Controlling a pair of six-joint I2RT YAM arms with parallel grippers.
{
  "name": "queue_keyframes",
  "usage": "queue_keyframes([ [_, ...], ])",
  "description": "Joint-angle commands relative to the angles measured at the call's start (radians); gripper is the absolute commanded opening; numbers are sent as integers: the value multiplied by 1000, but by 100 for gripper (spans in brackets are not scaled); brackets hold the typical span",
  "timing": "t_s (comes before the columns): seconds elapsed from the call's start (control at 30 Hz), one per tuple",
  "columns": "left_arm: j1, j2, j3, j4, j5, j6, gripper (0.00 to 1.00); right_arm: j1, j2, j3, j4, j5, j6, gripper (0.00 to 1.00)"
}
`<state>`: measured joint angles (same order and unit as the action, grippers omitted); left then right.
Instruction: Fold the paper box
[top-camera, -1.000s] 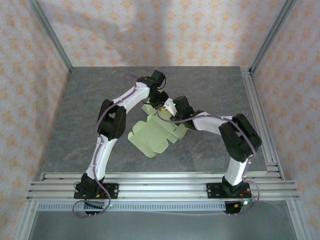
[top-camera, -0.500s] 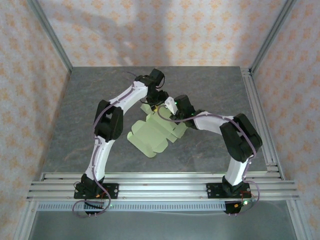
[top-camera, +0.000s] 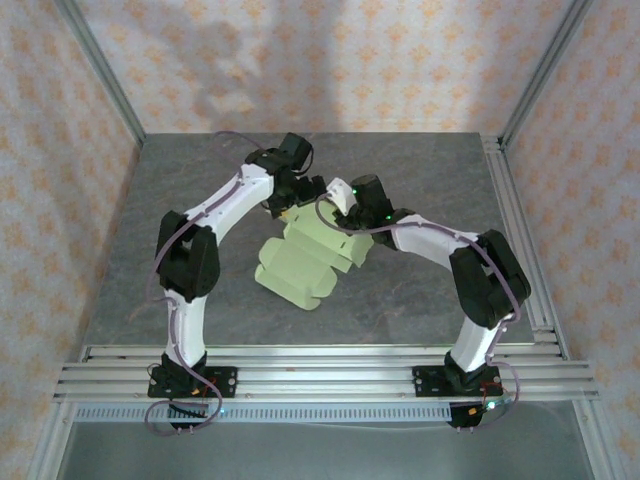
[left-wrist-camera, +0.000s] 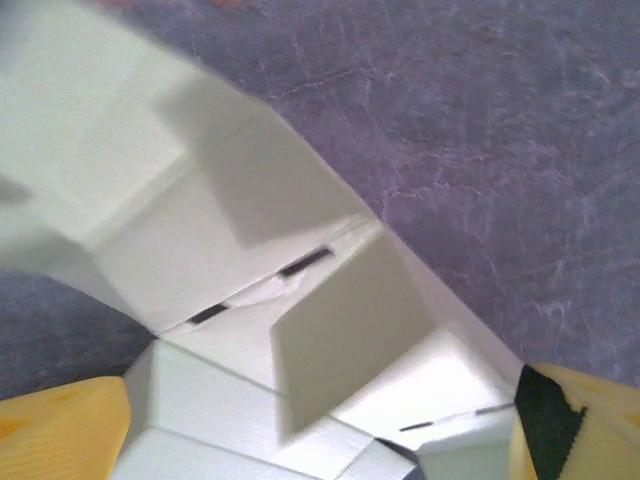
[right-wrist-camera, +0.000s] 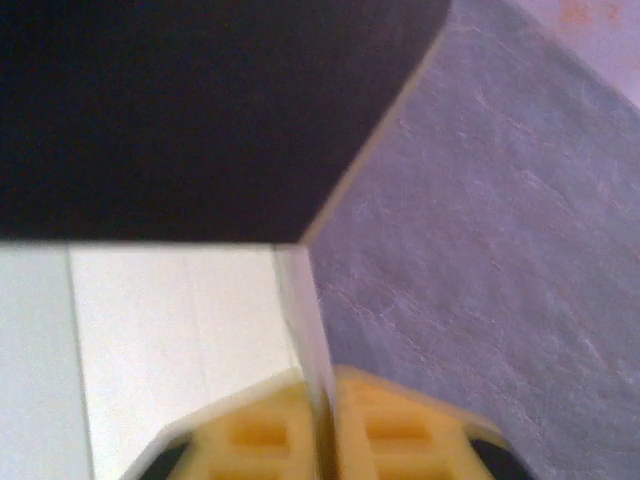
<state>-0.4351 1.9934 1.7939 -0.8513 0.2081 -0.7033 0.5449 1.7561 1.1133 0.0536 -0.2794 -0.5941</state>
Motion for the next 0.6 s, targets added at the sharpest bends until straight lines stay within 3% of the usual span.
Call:
queue_keyframes([
  [0.0, -8, -157, -16, -6, 4, 113, 100, -40, 54, 13, -139, 67, 31, 11],
  [0.4, 21, -194, -74, 50, 52, 147, 100, -42, 91, 103, -283, 46, 43, 15],
  [0.57, 37, -294, -232, 205, 11, 232, 100, -50, 61, 123, -339, 2, 82, 47],
])
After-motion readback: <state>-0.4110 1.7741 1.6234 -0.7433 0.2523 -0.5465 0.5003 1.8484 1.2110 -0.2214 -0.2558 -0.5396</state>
